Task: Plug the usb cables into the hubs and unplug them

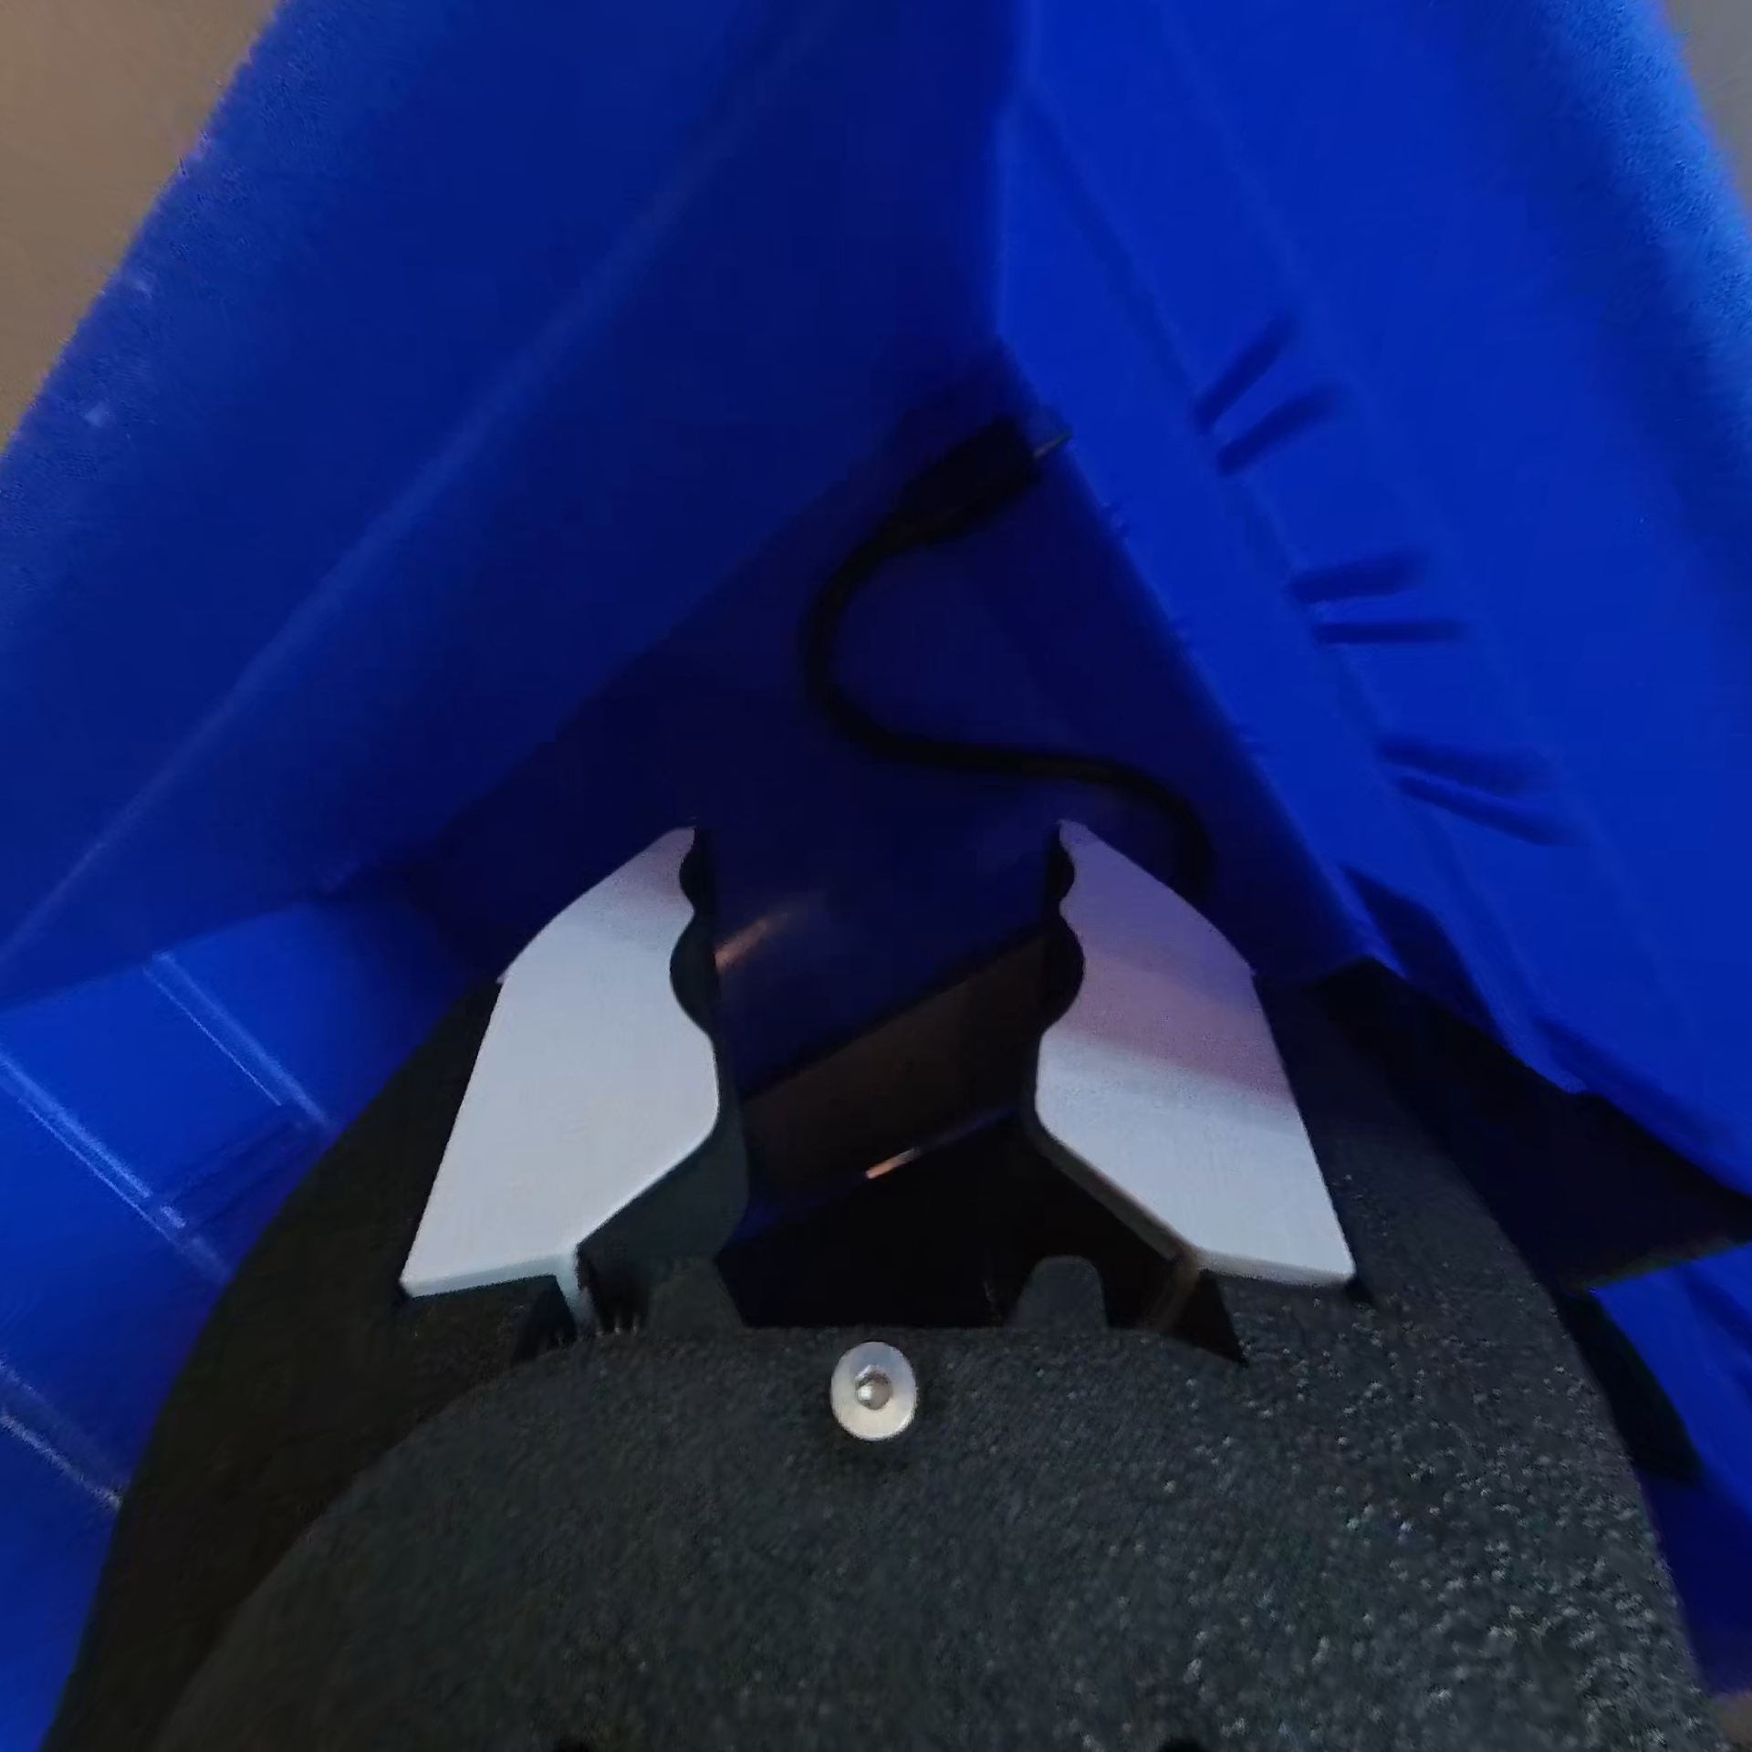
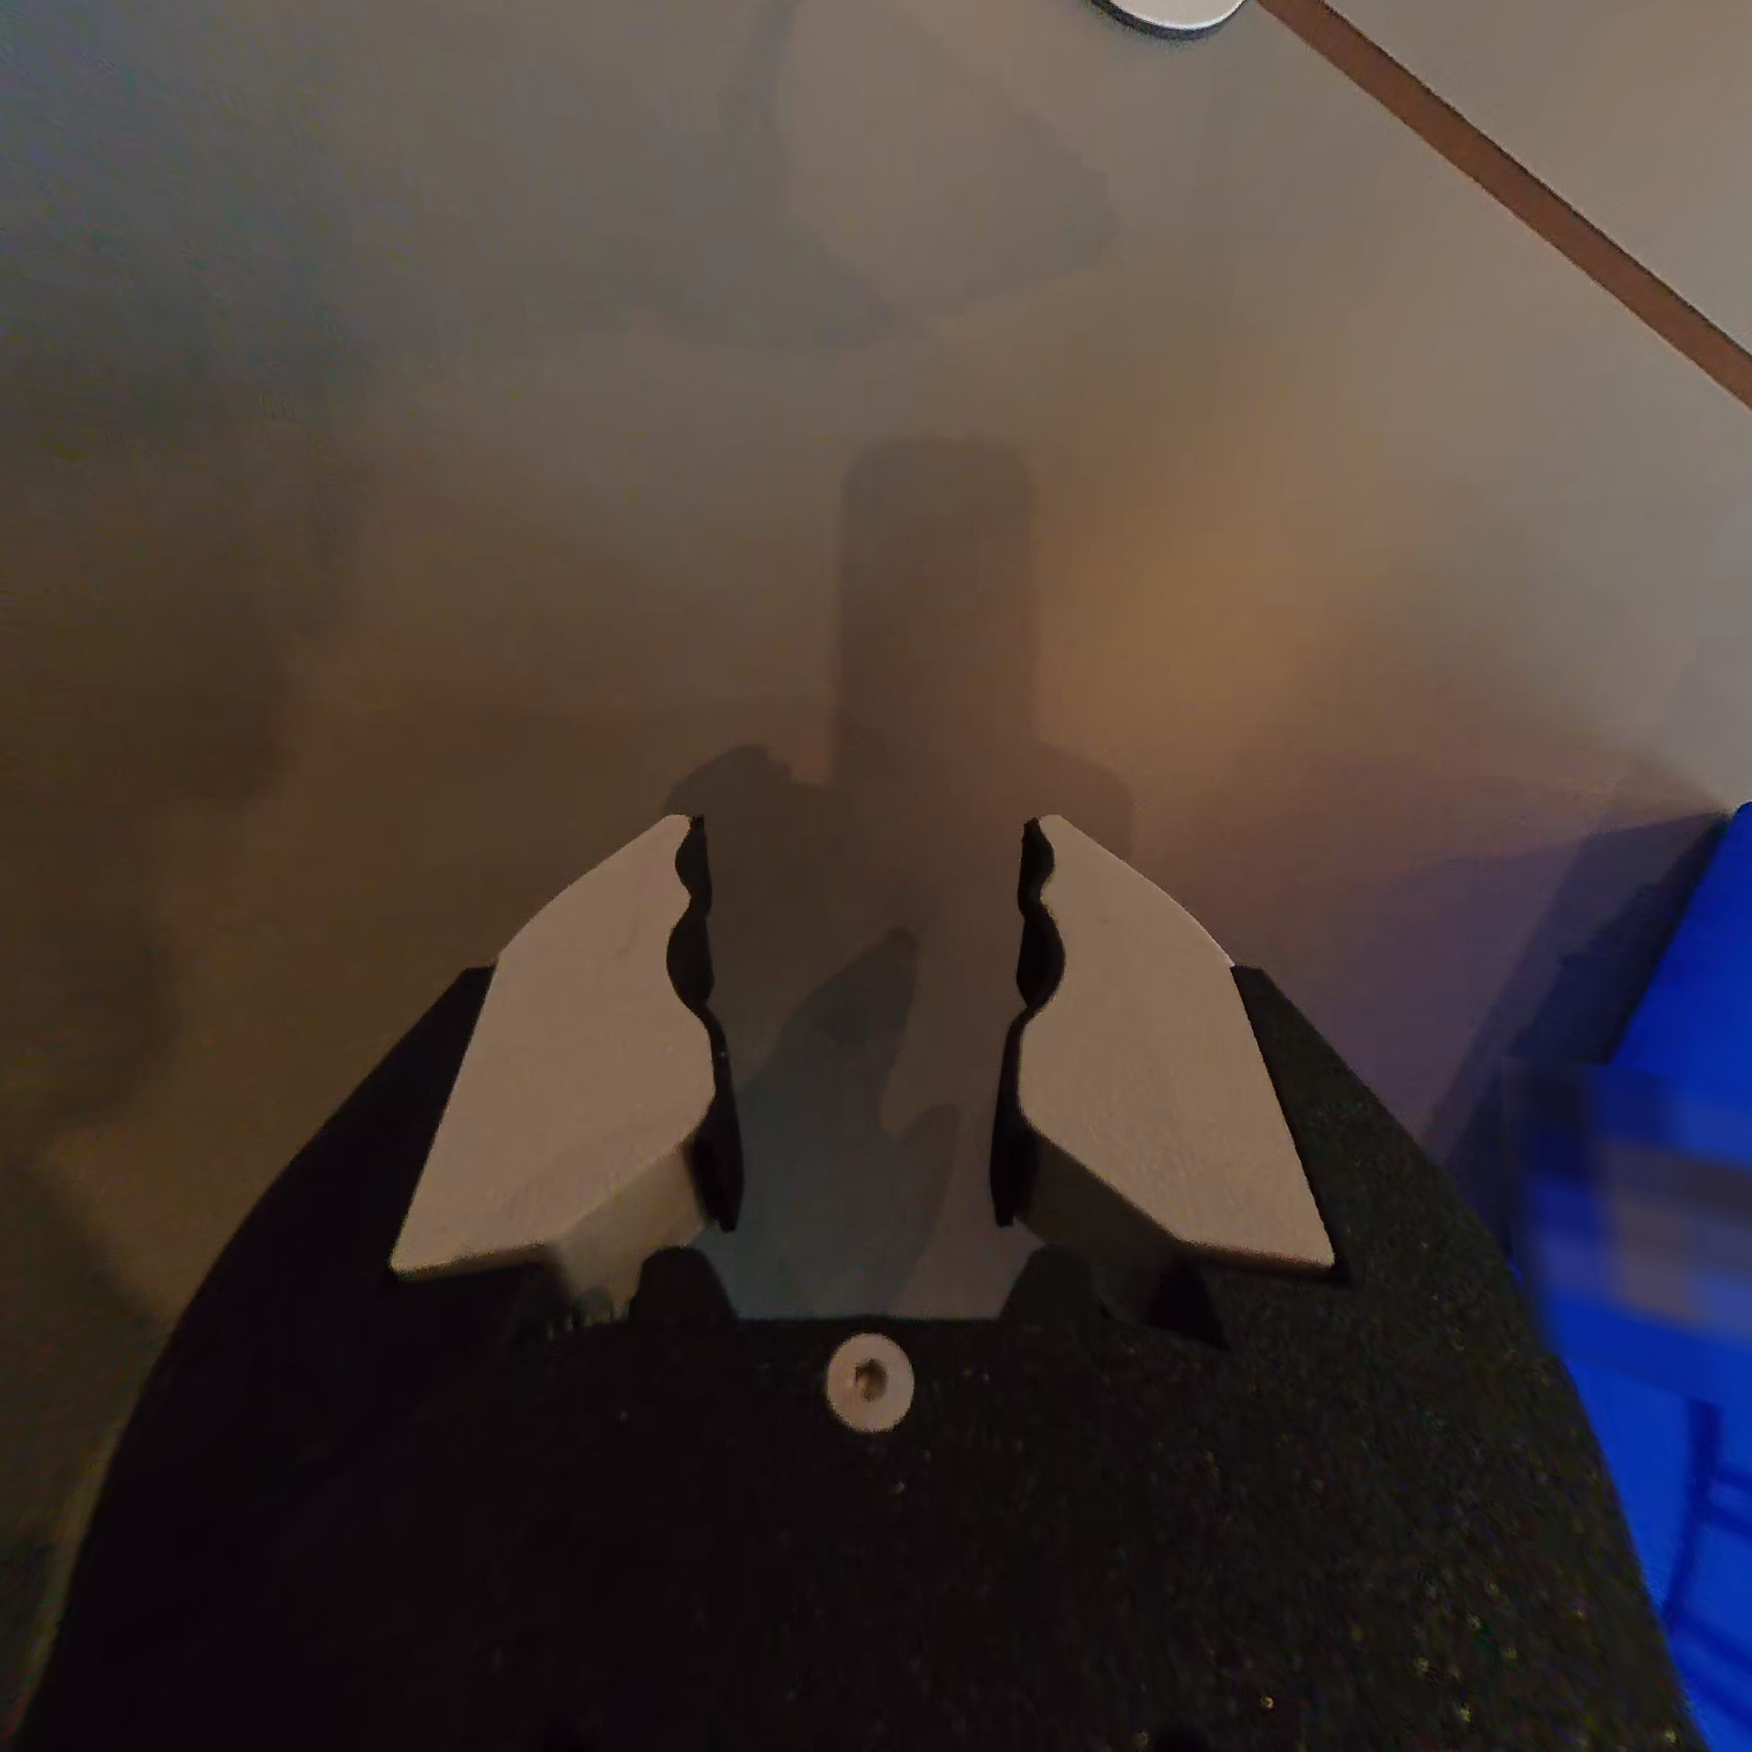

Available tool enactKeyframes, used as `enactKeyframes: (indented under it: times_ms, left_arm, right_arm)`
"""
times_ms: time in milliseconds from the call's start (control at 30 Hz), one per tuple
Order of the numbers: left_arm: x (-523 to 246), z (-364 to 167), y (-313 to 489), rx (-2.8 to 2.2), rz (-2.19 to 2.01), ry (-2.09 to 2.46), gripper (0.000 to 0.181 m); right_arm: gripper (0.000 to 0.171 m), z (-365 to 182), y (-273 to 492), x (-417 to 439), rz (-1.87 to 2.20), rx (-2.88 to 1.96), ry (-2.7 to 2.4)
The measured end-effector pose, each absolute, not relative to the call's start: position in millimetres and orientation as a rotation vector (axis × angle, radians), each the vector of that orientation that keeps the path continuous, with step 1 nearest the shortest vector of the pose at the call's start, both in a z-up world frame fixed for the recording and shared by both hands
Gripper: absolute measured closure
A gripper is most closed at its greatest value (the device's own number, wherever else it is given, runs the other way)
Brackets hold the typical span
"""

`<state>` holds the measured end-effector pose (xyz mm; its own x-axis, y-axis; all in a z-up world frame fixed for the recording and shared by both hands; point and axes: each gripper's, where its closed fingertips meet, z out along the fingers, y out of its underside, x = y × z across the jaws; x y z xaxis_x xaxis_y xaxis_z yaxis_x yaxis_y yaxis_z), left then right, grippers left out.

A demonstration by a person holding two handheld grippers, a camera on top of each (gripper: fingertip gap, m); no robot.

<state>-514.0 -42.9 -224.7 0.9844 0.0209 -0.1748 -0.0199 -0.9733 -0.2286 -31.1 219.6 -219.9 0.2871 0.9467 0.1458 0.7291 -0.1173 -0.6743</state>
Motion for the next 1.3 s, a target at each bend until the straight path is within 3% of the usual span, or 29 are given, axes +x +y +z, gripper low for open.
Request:
enactKeyframes:
  times_ms: [400,533,800,933,1067,1200,1300]
  left_arm:
    - [-509,-235,-48,-3.015,0.243,0.072,0.132]
    - [-515,-238,-54,-3.05,0.318,0.082,0.181]
    - [-513,-227,-44,-2.974,0.262,0.095,0.181]
    - [-511,-213,-36,-2.909,0.177,0.106,0.146]
    - [-513,-210,-27,-2.878,0.108,0.132,0.135]
    - [-525,-226,-16,-2.912,0.134,0.026,0.141]
    - [-528,-235,-4,-2.9,0.13,-0.027,0.156]
  right_arm:
    - [0.109,-221,221,-27,0.419,-1.91,-1.494]
    - [0.109,-221,222,-26,0.413,-1.908,-1.489]
    - [0.109,-224,225,-23,0.405,-1.931,-1.48]
    - [0.109,-227,230,-18,0.37,-1.953,-1.475]
    - [0.11,-220,234,-15,0.385,-1.963,-1.429]
    - [0.111,-214,239,-11,0.348,-1.965,-1.402]
    - [0.111,-210,240,-12,0.327,-1.966,-1.396]
